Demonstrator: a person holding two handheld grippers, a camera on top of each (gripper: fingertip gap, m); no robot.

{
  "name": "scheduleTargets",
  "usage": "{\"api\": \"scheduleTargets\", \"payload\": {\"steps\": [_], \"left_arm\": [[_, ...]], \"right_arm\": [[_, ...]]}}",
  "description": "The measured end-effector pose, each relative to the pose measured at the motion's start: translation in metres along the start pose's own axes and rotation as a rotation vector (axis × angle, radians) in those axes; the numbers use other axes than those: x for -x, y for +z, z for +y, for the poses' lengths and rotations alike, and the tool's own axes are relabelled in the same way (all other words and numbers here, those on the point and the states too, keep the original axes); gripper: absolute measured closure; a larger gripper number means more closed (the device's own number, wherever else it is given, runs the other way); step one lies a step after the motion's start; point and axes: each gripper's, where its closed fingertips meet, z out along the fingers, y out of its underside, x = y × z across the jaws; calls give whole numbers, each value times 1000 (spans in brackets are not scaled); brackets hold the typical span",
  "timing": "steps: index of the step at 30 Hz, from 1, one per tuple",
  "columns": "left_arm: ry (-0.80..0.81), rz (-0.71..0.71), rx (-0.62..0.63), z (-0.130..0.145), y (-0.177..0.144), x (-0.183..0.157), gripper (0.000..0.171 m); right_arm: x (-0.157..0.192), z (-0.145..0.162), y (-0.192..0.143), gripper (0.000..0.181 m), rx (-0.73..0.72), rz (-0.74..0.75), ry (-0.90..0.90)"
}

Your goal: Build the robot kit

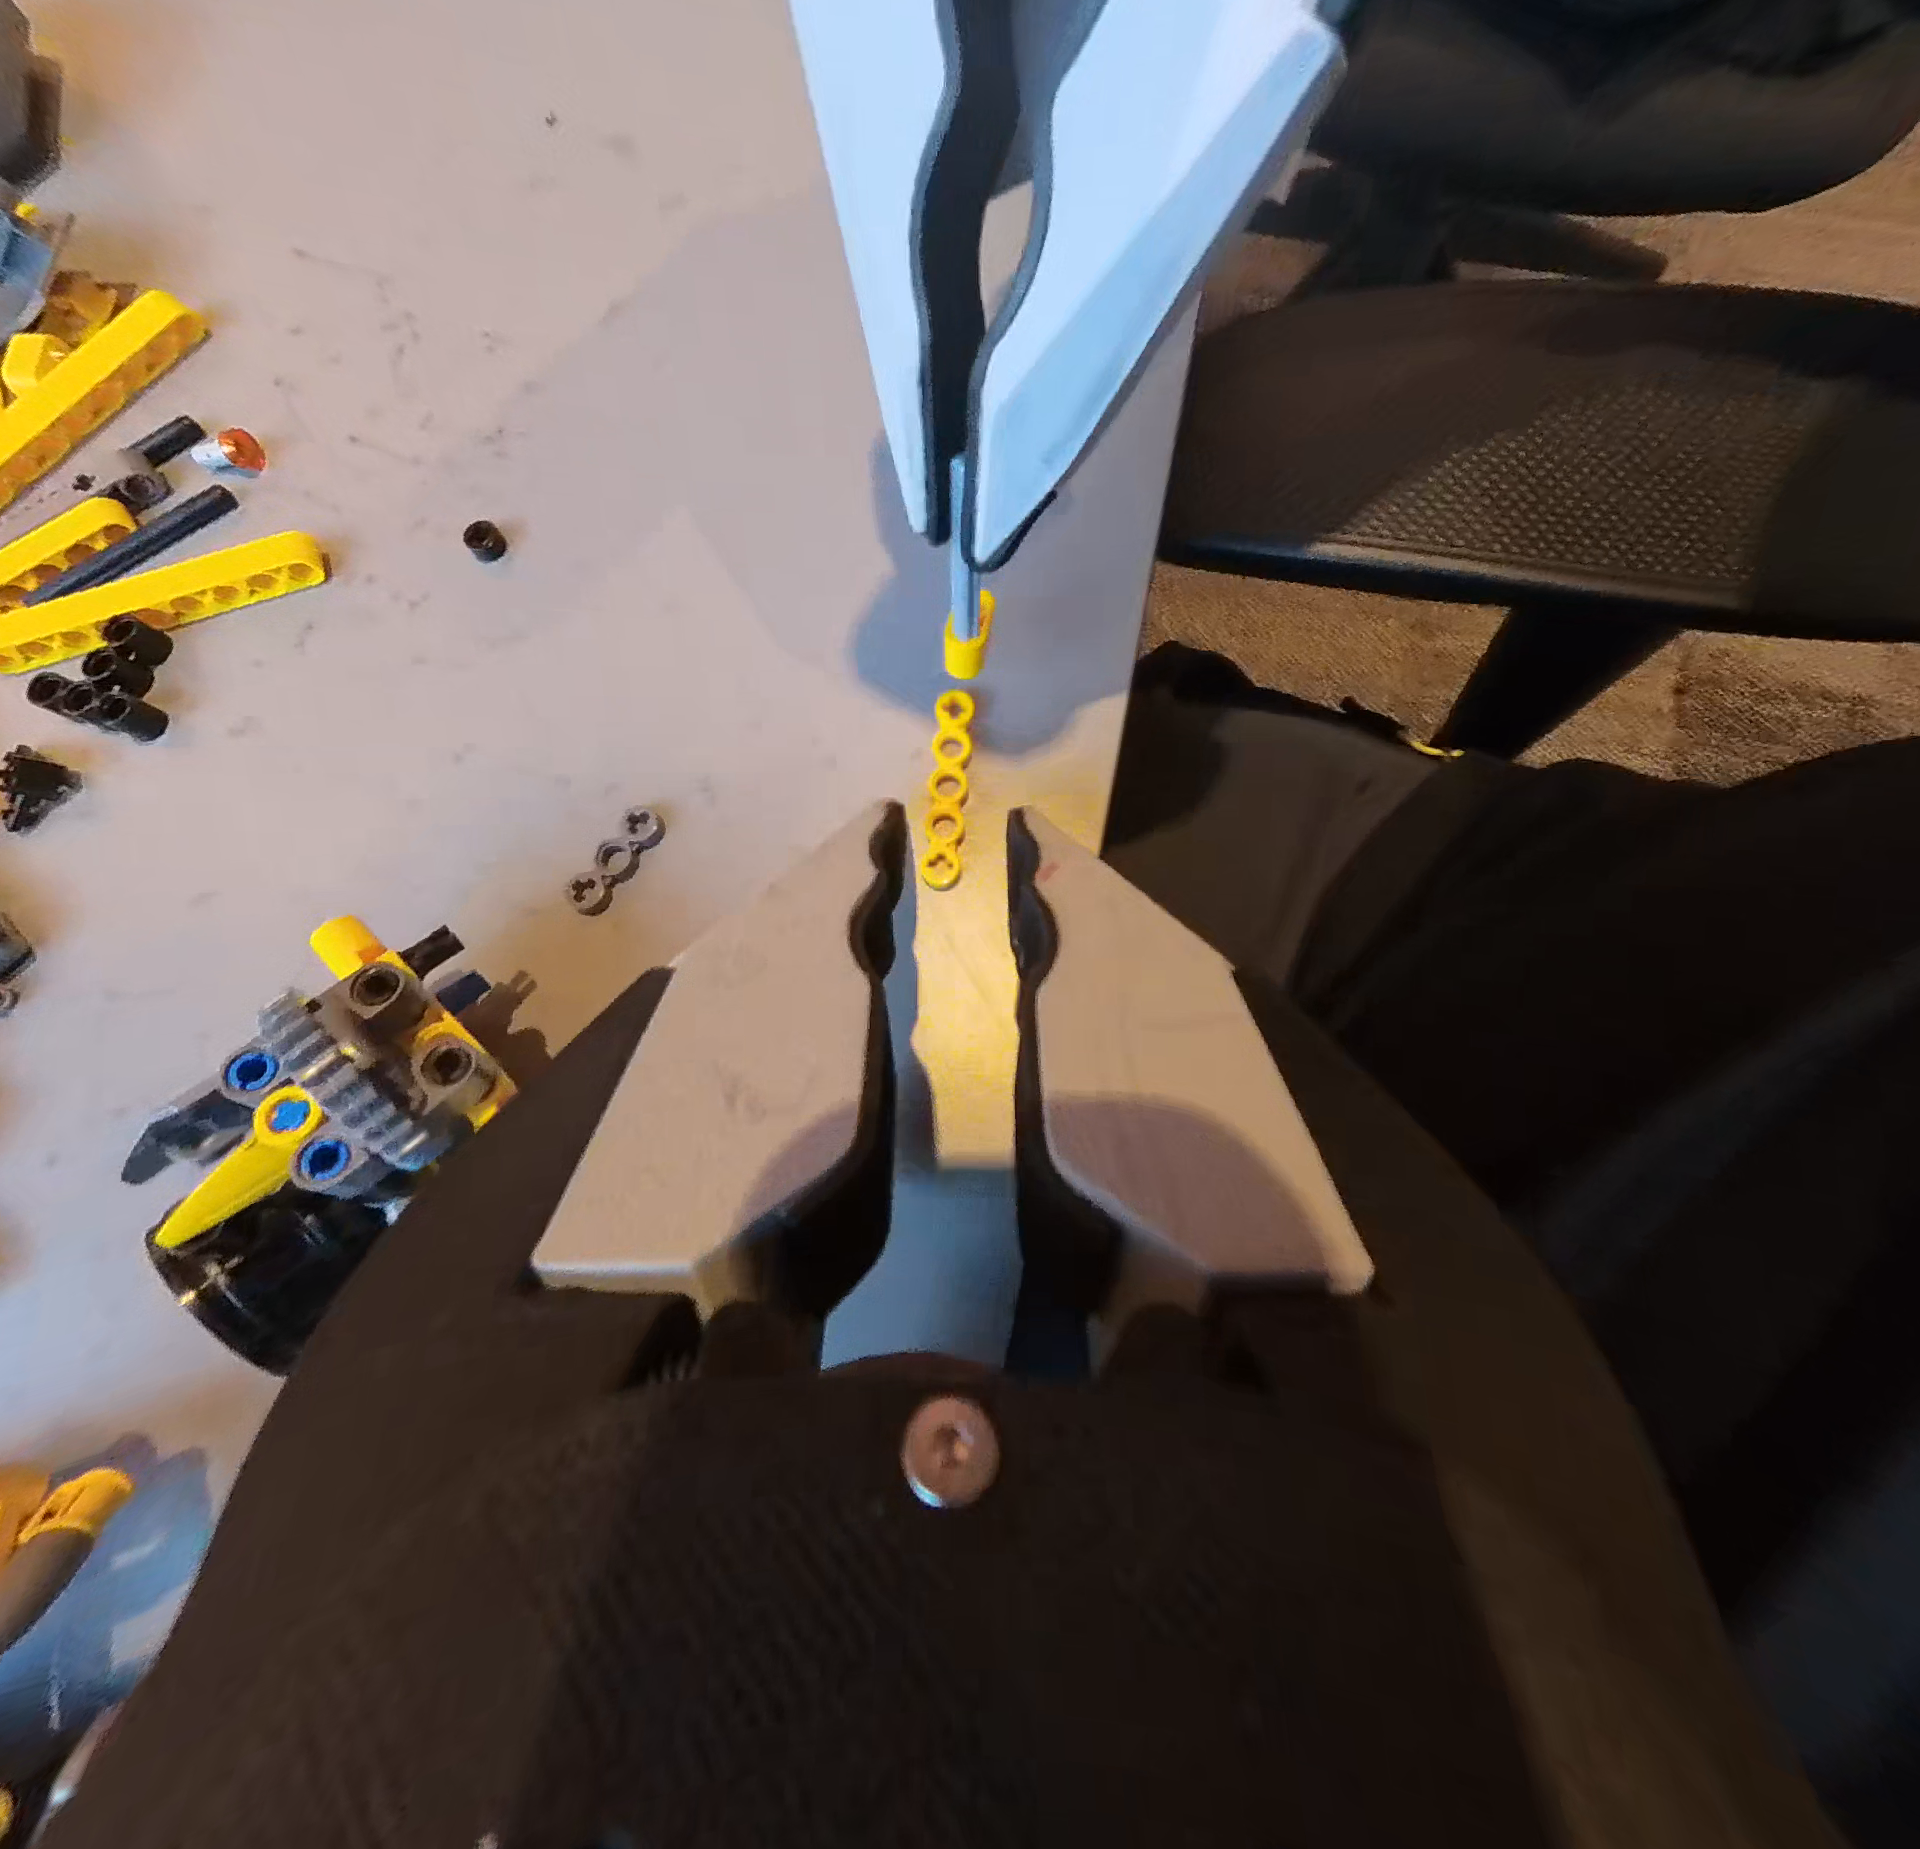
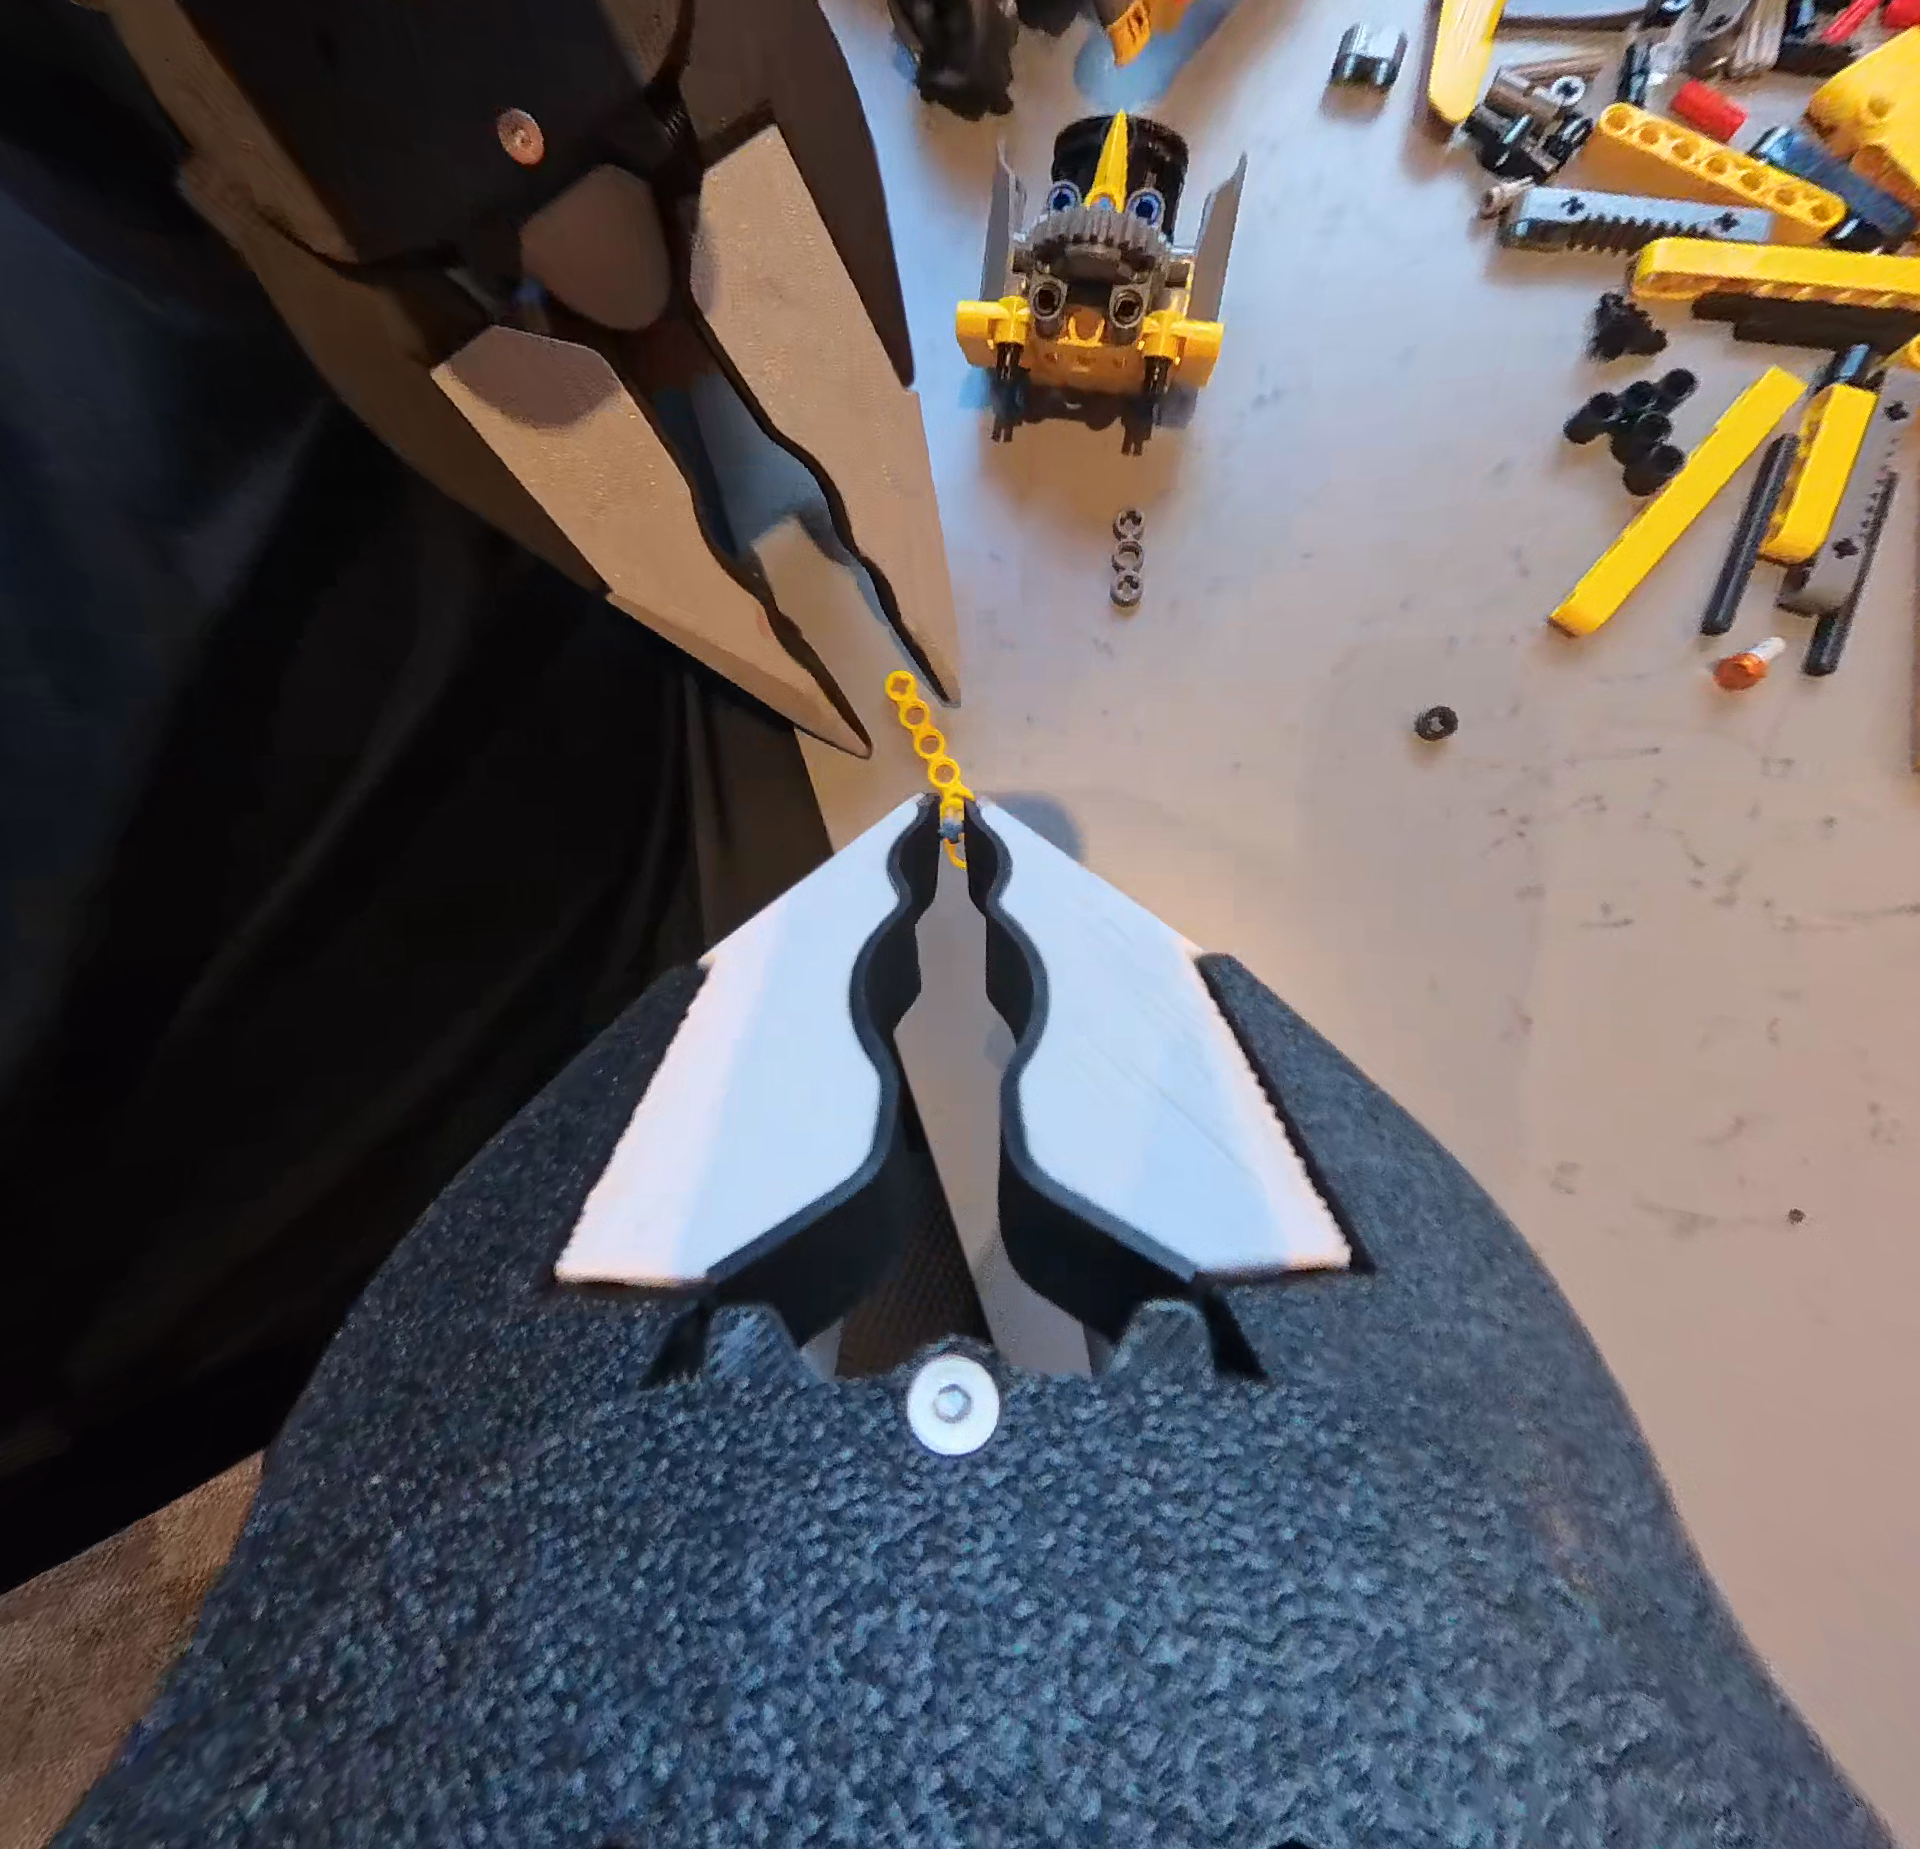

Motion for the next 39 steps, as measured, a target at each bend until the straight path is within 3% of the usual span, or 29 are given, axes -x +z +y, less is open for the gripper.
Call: {"api": "scheduleTargets", "payload": {"steps": [9, 16, 39], "left_arm": [[-9, 56, 14, -2, 4, -1, 165], [13, 49, 16, -2, 3, 1, 158], [25, 73, -10, -16, 14, -1, 167]], "right_arm": [[0, -1, 10, 177, 78, -11, -56], [1, 0, 11, 177, 102, -6, -86], [2, -1, 13, 177, 125, -20, -132]]}}
